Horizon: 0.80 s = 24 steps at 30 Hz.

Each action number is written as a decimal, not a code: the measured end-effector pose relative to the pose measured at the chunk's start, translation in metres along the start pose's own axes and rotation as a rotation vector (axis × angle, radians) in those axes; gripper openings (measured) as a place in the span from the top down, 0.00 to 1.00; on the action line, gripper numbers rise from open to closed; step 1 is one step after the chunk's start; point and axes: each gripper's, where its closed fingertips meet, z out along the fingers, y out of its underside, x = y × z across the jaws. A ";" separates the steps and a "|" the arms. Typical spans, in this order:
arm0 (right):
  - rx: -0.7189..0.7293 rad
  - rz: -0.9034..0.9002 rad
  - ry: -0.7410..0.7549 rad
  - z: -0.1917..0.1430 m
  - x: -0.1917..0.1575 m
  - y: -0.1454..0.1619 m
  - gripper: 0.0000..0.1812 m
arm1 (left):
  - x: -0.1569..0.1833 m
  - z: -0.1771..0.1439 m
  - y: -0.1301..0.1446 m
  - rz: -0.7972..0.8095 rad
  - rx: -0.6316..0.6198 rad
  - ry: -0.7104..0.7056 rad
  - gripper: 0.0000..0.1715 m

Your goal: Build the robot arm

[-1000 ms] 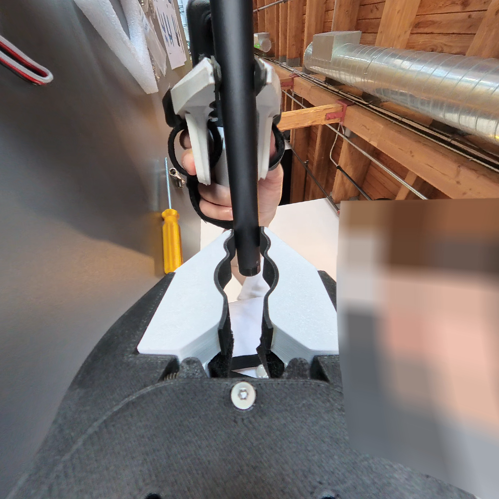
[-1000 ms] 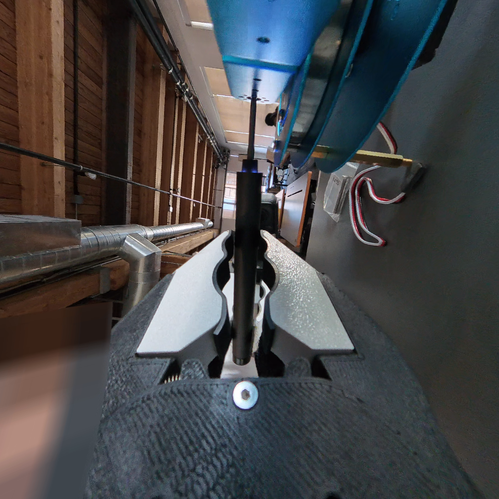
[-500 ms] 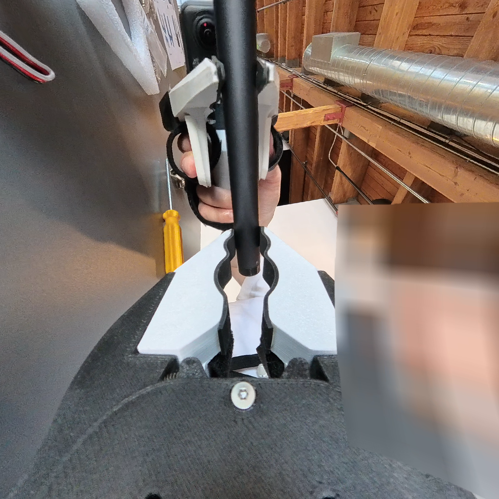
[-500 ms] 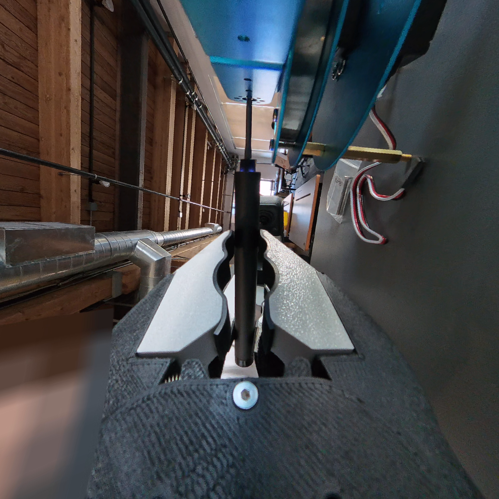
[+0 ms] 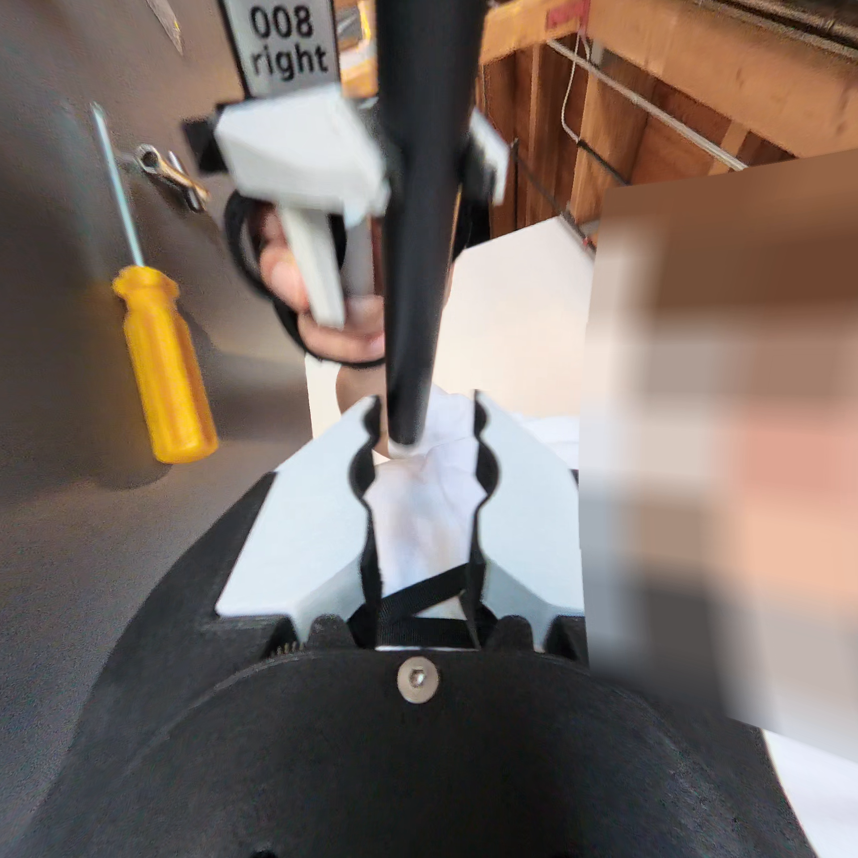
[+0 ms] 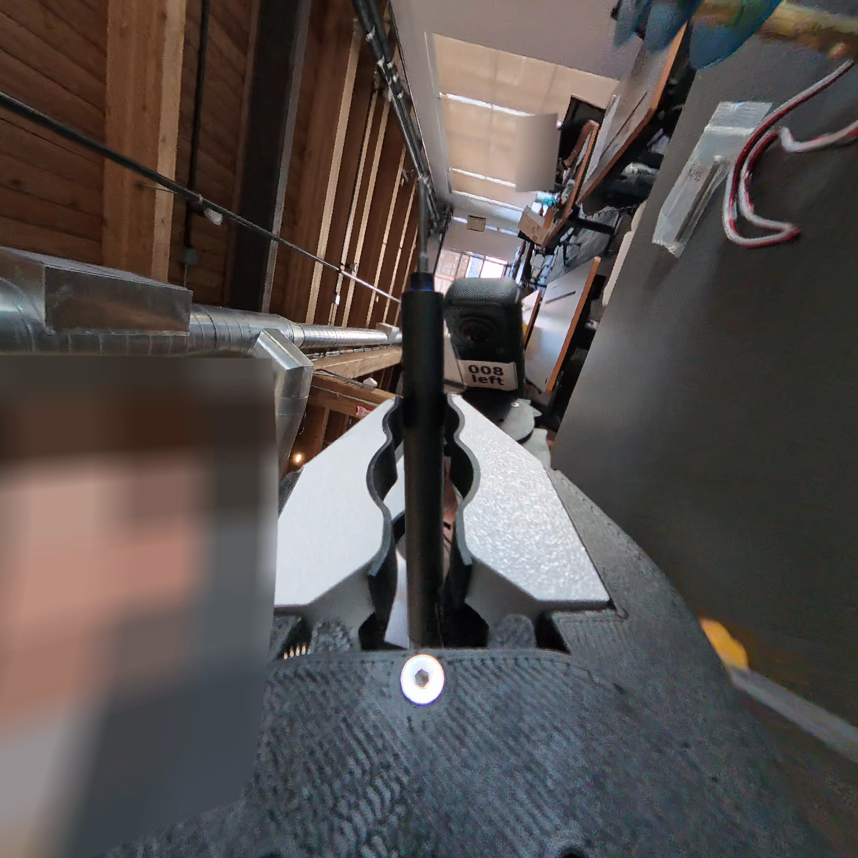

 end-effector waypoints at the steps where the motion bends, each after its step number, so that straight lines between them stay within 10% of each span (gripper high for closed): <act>1: 0.019 -0.017 0.001 -0.014 -0.005 -0.004 0.92 | -0.003 0.003 0.003 0.006 -0.014 -0.007 0.74; 13: -0.205 -0.488 0.829 -0.254 0.009 -0.064 0.92 | -0.027 -0.040 -0.021 0.523 0.100 -0.533 0.78; 18: -0.474 -0.609 0.972 -0.279 0.031 -0.047 0.92 | -0.074 -0.016 -0.030 0.641 -0.103 -0.939 0.65; 24: -0.709 -0.743 1.129 -0.291 0.063 -0.039 0.90 | -0.104 -0.005 -0.036 0.629 -0.323 -1.227 0.86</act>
